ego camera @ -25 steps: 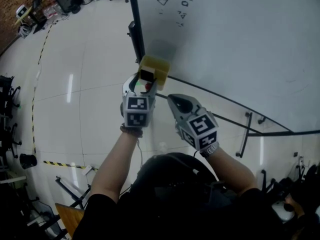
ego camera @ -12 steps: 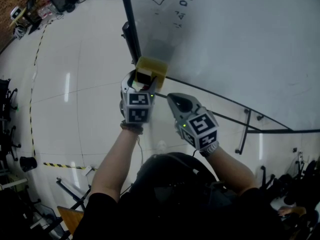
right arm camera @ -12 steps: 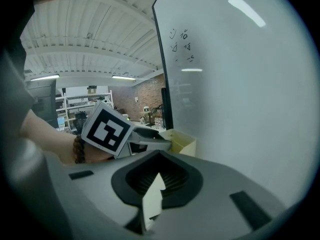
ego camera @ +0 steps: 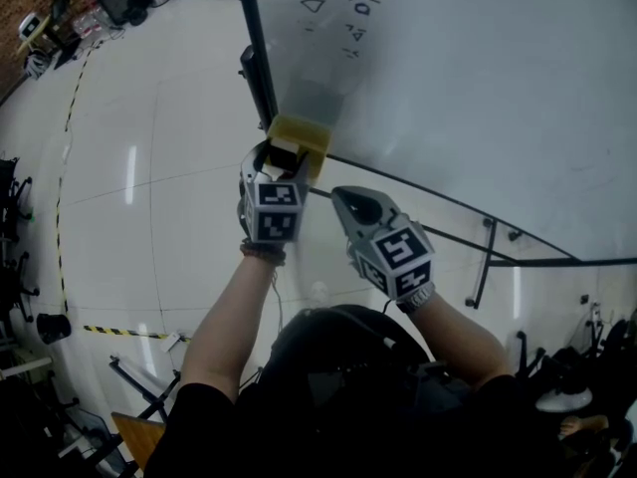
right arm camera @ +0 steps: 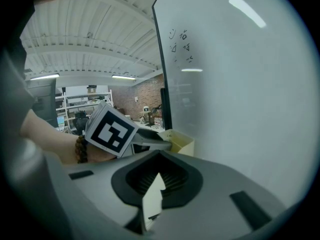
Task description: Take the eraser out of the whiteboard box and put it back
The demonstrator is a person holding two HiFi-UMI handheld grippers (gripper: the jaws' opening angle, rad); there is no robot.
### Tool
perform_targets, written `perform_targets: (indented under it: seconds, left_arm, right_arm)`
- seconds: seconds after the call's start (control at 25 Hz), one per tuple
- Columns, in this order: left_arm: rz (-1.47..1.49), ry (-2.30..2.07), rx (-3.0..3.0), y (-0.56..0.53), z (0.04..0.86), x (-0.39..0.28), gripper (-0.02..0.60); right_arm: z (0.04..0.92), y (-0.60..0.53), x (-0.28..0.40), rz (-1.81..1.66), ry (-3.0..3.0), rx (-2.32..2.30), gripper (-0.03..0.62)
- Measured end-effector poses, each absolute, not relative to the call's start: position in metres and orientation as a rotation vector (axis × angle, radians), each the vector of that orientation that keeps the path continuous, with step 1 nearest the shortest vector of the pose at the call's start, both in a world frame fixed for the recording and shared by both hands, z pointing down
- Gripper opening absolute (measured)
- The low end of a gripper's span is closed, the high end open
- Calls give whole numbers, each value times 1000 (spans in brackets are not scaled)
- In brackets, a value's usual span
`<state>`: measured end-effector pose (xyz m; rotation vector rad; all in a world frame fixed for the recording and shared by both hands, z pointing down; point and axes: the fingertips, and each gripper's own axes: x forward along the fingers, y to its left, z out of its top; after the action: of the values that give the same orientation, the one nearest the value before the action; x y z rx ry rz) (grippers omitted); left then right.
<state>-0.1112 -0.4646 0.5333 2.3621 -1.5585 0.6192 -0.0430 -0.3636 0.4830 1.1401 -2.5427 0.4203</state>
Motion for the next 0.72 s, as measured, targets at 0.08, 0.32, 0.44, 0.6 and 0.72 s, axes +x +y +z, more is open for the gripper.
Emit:
perform_targets:
  seconds: [0.08,0.32,0.44,0.6,0.72]
  left_arm:
    - [623,-1571,2357,-464,532,-114,245]
    - [560,-1602,2358,-464,518,-117,238]
    - [550,-1624,2370,-463,511,-121,238]
    - [516,-1628,2377,-459,500,-123,238]
    - [482,-1626,2385,-456,491,-123,238]
  right_arm:
    - [482,-362,-43,423,-2543,1137,14]
    - [482,-360,-41,425,-2539,1146,14]
    - [482,-357,-41,429,-2538,1140,14]
    - [479,-356,-44,421,-2547,1145,14]
    - [477,-354,-46,414,-2556,1144,14]
